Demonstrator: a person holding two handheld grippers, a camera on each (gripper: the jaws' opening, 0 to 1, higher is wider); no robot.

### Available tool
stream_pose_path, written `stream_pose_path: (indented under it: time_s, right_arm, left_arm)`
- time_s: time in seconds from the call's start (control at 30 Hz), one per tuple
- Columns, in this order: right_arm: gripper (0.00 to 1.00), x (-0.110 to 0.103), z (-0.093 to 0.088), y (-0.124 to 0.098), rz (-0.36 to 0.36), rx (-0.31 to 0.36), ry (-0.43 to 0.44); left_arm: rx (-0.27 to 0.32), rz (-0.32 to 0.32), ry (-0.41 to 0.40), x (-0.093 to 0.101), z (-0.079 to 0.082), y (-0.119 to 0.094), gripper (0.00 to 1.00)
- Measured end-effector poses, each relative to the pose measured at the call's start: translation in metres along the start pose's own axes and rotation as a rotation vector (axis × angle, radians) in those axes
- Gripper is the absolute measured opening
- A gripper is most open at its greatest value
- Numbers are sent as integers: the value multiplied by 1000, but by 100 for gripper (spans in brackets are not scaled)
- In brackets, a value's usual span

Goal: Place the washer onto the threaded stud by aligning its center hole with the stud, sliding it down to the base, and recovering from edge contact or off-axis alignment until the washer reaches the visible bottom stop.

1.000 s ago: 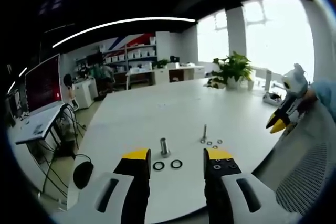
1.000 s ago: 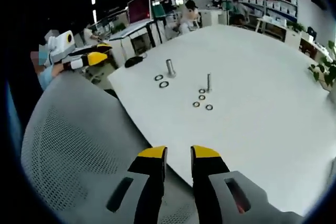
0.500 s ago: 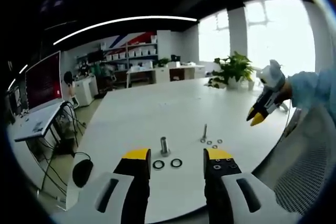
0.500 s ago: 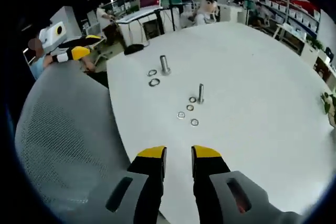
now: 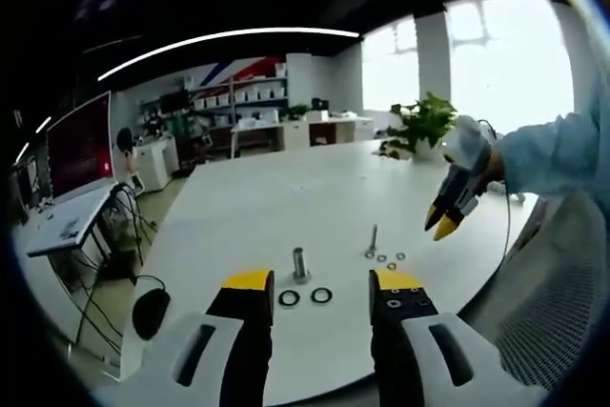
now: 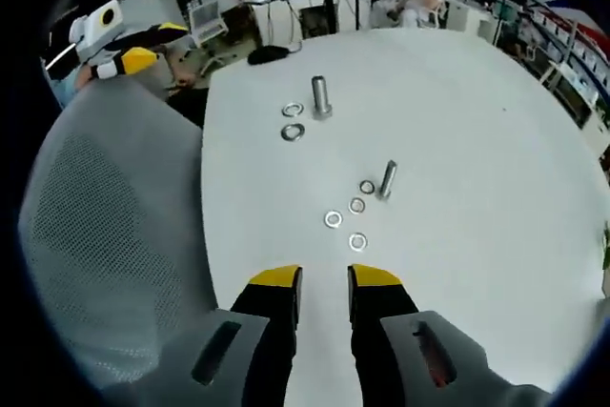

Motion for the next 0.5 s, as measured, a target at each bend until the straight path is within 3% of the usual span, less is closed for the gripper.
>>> stream_pose_path:
  time_s: [0.13,0.5]
  right_arm:
    - [21,8,-2,12,-26,-49,13]
    - [21,13,2,39,-19,-83,-41]
  left_arm:
    - [-10,3,4,0,-1,0,37]
    - [-18,-1,6,0,-3,0,37]
Point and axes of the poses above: the point that each gripper's makers call its tool centre point, and the gripper's own axes: y roughly forward along the fingers, x roughly to its right, z roughly out of its top, the point moved 4 cm from there along -y, roughly backward along the fingers, and after that the axes turned 8 degrees about -z, right-handed, at the moved point
